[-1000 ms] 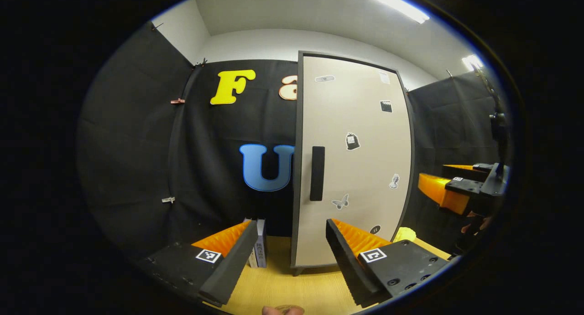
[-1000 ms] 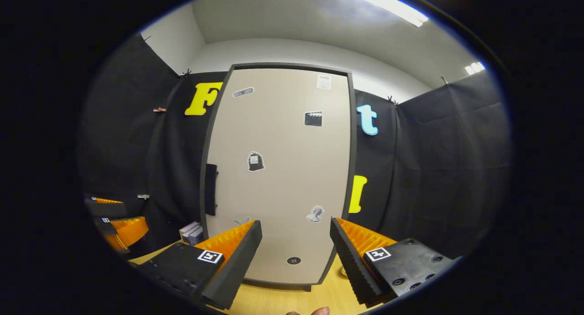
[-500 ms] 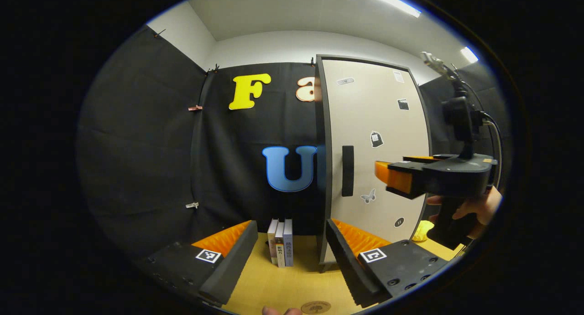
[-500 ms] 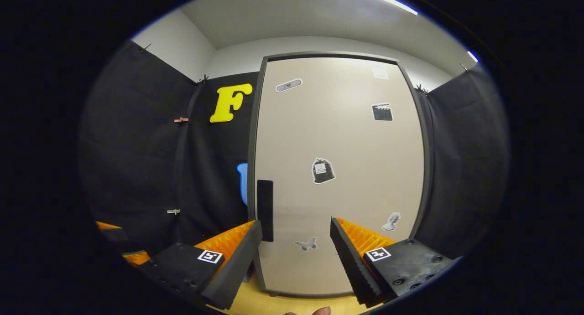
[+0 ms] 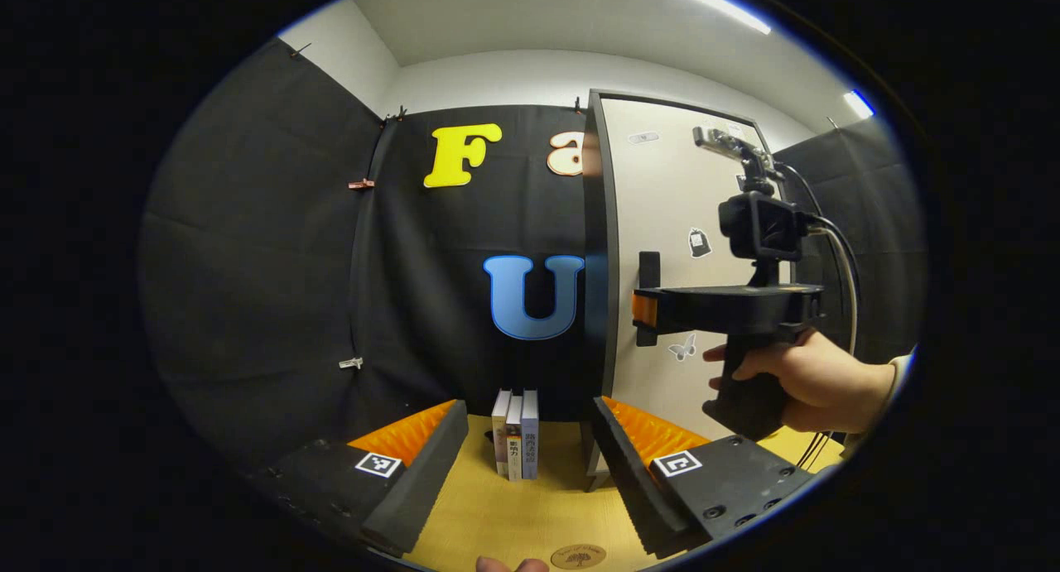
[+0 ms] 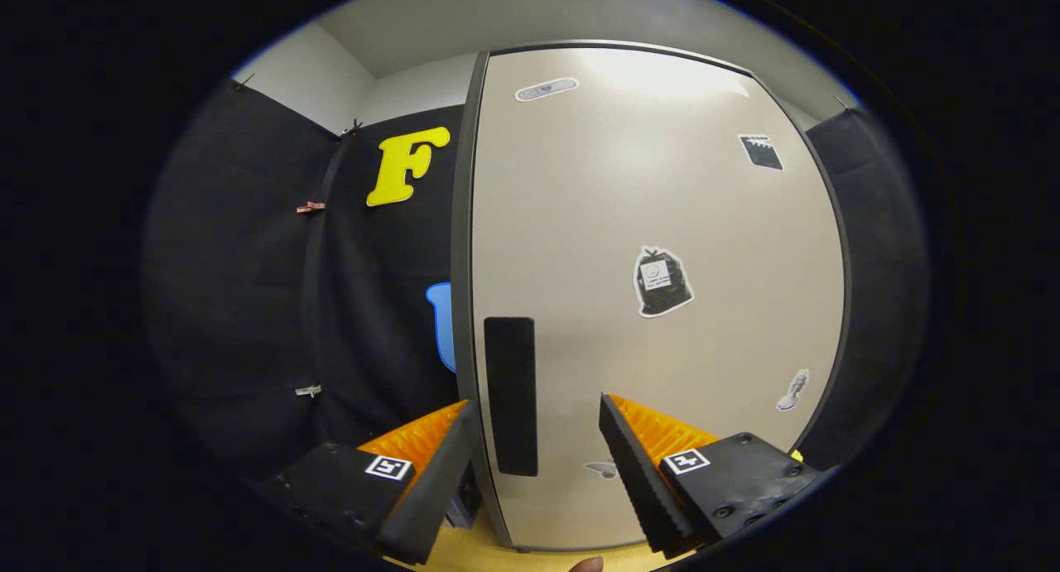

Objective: Open the cabinet door with the right hand, grasp the bottle in the cabinet with the left hand and place it on the coaster, then close the cabinet door with the right hand.

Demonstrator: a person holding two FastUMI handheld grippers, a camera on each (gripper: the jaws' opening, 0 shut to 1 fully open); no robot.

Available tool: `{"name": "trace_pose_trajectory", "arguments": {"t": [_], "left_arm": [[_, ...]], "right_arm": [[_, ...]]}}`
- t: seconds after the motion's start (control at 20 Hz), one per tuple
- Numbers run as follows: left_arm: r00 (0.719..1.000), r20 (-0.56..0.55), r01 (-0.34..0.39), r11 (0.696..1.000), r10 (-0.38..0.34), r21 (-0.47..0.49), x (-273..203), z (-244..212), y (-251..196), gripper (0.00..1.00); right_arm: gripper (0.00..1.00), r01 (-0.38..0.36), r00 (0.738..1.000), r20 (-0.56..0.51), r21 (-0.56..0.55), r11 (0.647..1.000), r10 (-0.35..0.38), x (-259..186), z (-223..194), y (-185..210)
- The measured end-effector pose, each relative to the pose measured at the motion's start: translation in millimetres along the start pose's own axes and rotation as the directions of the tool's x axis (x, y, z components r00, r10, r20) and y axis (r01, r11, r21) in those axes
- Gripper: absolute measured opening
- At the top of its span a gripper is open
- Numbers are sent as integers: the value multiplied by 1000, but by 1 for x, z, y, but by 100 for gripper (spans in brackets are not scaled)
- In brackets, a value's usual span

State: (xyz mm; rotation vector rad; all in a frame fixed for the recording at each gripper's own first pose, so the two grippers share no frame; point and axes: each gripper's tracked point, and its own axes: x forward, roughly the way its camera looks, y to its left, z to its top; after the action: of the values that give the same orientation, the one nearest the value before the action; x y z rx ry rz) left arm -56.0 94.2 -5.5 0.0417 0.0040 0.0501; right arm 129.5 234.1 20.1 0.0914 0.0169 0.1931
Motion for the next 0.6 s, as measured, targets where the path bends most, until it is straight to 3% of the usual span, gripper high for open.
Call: {"name": "trace_pose_trajectory", "arguments": {"t": [0.1, 0.3, 0.35, 0.4, 0.45, 0.5, 0.55, 0.6], "left_arm": [[1000, -3, -7, 1000, 7, -2, 1, -4, 5, 95], [999, -8, -32, 999, 32, -6, 0, -8, 15, 95], [999, -13, -34, 999, 34, -12, 0, -10, 15, 95], [999, -14, -37, 999, 37, -17, -1, -11, 16, 95], [999, -15, -39, 999, 39, -22, -2, -11, 16, 95], [999, -16, -39, 999, 39, -25, -3, -12, 15, 95], [999, -14, -39, 999, 38, -29, -4, -11, 15, 95], [999, -11, -38, 999, 38, -32, -5, -11, 14, 95]], "right_arm": [[90, 19, 1000, -7, -12, 1000, -19, 11, -6, 1], [48, 18, 999, -45, 26, 999, -17, 17, -19, 7], [40, 29, 999, -42, 47, 998, -27, 23, -19, 9], [40, 34, 998, -46, 48, 998, -32, 18, -17, 7], [25, 38, 999, -37, 43, 998, -37, 23, -17, 6], [30, 24, 999, -39, 40, 999, -23, 21, -19, 7], [23, 4, 999, -42, 45, 999, -2, 20, -19, 8], [23, -16, 999, -47, 61, 998, 19, 18, -18, 9]]}}
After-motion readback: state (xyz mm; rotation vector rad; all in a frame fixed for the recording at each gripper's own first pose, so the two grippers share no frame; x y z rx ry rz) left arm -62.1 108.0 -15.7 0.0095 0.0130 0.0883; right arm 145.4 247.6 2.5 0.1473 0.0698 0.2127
